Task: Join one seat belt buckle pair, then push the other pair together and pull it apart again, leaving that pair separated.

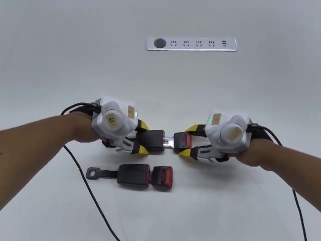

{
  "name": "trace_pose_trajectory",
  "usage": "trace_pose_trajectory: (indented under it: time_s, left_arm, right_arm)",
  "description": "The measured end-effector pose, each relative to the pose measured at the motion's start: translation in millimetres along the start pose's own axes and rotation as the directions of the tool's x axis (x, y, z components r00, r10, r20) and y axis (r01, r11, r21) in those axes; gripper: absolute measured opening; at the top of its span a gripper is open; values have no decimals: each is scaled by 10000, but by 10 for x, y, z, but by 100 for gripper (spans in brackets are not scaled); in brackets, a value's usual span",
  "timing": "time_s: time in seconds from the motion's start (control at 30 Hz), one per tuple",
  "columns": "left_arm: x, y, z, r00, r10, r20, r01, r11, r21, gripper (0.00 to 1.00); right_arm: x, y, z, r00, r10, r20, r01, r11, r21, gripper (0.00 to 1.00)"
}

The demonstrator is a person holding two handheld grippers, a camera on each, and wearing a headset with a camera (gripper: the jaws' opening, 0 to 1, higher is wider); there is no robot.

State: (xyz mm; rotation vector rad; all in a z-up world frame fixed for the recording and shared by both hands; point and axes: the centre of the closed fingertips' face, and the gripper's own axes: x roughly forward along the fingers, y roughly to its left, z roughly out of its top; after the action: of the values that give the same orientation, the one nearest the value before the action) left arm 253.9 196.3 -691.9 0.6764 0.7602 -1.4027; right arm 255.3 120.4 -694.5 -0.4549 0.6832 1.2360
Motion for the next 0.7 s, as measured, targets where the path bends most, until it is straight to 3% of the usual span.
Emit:
trace_pose_trajectory:
  time_s: [0.5,0.7]
  left_arm:
    - [4,-13,25,9991,-362,-219,370,9987,351,33]
    - [-6,-20,30,9995,-277,-151,281,9993,259,33]
  right_arm:
    - [120,82,89,10000,90,29,-90,9999,128,33]
    - [138,119,124,9999,-74,90,74,10000,-18,33]
